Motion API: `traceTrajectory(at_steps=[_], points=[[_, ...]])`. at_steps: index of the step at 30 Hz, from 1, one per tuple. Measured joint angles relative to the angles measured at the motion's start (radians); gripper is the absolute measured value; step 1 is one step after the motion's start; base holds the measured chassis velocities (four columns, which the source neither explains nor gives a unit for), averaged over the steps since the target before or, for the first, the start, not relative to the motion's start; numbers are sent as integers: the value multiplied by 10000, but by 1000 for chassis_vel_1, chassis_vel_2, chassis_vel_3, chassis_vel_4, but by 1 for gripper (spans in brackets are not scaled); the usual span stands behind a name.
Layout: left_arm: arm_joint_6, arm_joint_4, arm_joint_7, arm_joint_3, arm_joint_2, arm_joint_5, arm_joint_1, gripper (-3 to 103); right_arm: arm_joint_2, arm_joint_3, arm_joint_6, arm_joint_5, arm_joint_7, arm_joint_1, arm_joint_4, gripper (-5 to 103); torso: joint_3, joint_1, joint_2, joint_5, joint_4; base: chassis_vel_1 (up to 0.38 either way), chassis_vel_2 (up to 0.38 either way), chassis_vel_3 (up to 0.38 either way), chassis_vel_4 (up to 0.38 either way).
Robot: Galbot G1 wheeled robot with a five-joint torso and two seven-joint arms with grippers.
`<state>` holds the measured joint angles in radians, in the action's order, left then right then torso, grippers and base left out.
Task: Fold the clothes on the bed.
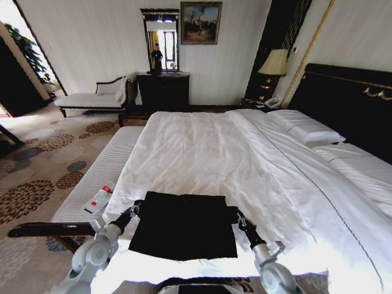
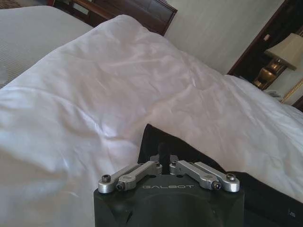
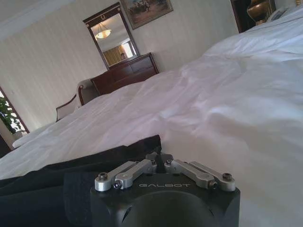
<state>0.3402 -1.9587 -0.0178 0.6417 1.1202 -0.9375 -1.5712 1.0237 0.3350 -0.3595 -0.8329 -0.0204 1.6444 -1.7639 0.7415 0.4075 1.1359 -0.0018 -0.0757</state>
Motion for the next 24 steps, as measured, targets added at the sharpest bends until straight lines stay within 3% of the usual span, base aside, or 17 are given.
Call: traceTrajectory(at_steps=[13,14,16,18,19,20,22,24], points=[[-273,579,8,-244,233,952,13,1,339,-246,-226,480,20,318,237,-1,1,2,-1,-1,-1,0,0,0,0],[-288,472,6,-210,246,967,-31,-1,341,-249,-262,567,75,354,176,4,1,2,-1,-2,-2,0,0,0,0],[-292,17,-75,135,263,971,-352,10,367,-192,-457,781,172,553,-157,15,2,3,-1,1,-1,0,0,0,0],[-295,-96,-105,246,274,967,-427,10,376,-161,-502,819,176,596,-238,15,1,3,-1,1,1,0,0,0,0],[-325,-368,-180,589,318,922,-613,15,417,-24,-654,896,184,722,-524,20,1,3,-1,1,1,0,0,0,0],[-360,-700,-247,1058,395,708,-772,26,522,234,-848,909,185,869,-952,25,1,2,0,1,3,0,0,0,0],[-363,-909,-268,1305,454,483,-810,26,595,389,-920,883,185,901,-1150,31,1,2,-1,2,3,0,0,0,0],[-312,-1419,-285,1844,575,-181,-707,37,790,843,-1047,650,188,796,-1557,42,0,1,0,1,2,0,0,0,0]])
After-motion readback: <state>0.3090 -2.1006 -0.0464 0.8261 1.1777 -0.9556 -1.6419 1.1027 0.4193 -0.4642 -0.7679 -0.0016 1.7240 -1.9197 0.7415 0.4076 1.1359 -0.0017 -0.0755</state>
